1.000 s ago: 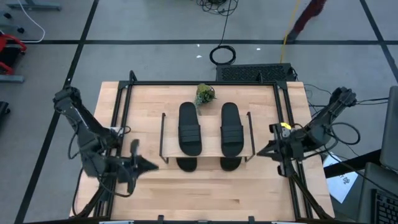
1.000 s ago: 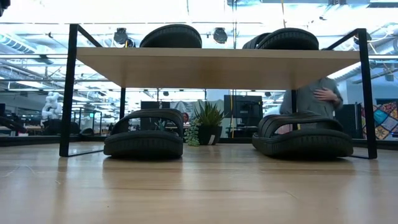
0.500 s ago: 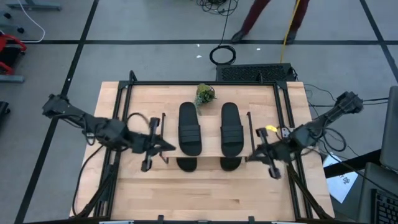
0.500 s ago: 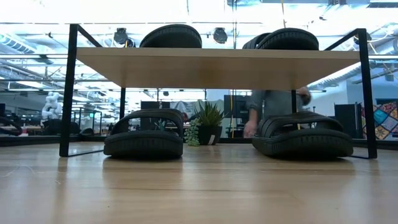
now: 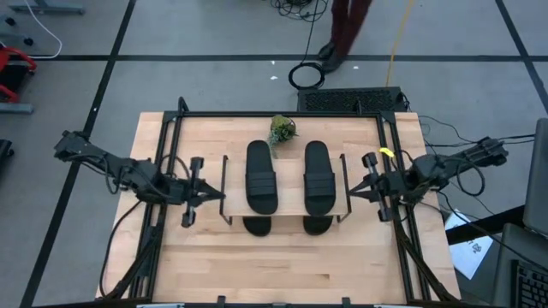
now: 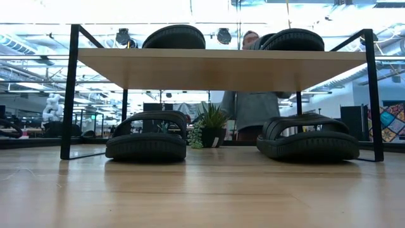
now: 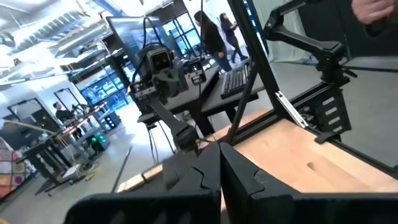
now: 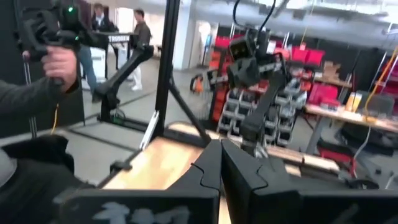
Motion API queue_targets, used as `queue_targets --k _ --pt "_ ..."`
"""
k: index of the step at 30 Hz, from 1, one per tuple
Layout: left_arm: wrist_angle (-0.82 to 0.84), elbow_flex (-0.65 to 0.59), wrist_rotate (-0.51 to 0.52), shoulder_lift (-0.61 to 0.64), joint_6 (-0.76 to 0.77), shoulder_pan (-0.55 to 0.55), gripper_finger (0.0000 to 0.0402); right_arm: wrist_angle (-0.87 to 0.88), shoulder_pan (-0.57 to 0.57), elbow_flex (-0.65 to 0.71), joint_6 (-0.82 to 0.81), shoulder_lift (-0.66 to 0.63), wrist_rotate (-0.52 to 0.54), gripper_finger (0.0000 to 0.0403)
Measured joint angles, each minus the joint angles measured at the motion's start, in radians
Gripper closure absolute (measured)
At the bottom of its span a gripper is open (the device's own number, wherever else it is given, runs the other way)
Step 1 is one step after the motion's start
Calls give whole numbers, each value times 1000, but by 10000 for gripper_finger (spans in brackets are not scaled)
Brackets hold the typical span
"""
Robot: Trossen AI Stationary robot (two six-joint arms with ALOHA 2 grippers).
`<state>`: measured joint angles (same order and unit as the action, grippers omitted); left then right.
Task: Pick and place slides into the shelf
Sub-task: Return to Home Position
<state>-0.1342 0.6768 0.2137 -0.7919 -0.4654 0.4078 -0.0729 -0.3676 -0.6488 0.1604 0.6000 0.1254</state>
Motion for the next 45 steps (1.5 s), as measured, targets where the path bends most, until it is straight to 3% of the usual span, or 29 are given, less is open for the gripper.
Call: queue_targets --k 10,15,33,38,45 --pt "39 -219 -14 288 153 -84 402 64 0 96 -55 -125 2 403" --pt "155 -225 -20 310 239 -107 402 102 0 118 -44 -205 7 403" --pt "372 -226 31 423 297 -91 402 391 -1 151 -119 -462 86 403" --pt "366 -241 49 444 293 -91 402 416 0 179 -142 -517 106 403" --pt "329 -310 49 479 311 -91 402 358 0 299 -135 -600 52 403"
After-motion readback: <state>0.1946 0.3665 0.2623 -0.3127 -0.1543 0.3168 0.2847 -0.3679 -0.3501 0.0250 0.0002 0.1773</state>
